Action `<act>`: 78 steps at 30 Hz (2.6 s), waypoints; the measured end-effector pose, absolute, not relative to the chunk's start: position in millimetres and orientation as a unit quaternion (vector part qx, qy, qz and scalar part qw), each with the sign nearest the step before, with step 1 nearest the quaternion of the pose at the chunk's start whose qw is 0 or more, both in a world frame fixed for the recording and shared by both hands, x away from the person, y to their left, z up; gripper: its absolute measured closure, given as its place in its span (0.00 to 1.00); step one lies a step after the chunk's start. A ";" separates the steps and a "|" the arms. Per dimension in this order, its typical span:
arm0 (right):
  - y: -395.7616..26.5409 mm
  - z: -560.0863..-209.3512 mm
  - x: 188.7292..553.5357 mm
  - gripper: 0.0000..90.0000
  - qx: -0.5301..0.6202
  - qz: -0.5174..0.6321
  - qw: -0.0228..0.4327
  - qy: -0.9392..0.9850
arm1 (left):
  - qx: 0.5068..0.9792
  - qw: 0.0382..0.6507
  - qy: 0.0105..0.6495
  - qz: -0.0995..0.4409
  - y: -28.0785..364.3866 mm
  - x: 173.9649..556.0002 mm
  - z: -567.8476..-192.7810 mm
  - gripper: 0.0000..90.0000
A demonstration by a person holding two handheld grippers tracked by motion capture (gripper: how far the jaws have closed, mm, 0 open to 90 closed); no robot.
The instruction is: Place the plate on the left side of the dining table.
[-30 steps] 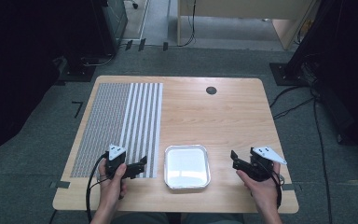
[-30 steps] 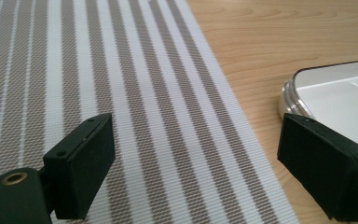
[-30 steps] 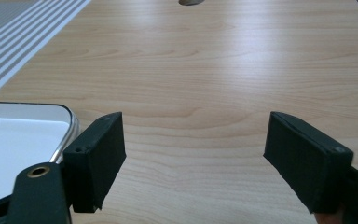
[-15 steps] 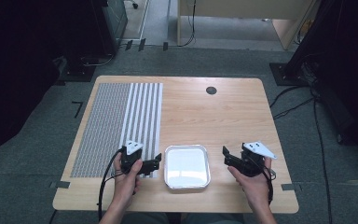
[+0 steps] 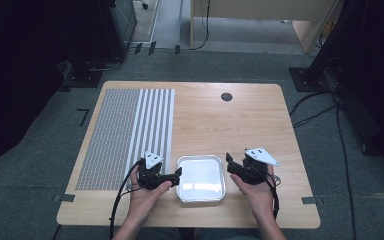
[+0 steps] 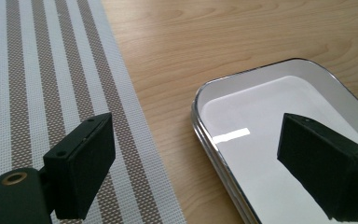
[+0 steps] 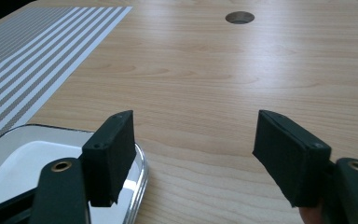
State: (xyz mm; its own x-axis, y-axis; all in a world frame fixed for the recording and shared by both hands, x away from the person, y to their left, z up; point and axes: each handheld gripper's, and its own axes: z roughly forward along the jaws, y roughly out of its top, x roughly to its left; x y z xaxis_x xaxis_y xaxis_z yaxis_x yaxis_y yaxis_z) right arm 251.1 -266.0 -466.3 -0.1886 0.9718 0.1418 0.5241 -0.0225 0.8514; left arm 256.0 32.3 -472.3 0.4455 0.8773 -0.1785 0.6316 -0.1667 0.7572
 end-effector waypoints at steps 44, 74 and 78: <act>-249.5 -493.6 240.3 0.93 0.606 0.419 0.138 0.662 | 0.777 0.387 0.477 0.137 16.8 242.4 -491.2 0.88; -253.0 -500.0 242.0 0.94 0.637 0.426 0.092 0.636 | 0.782 0.384 0.470 0.140 16.2 242.2 -491.6 0.88; -256.0 -496.3 241.2 0.98 0.638 0.434 0.088 0.630 | 0.783 0.384 0.469 0.140 16.0 242.5 -492.3 0.87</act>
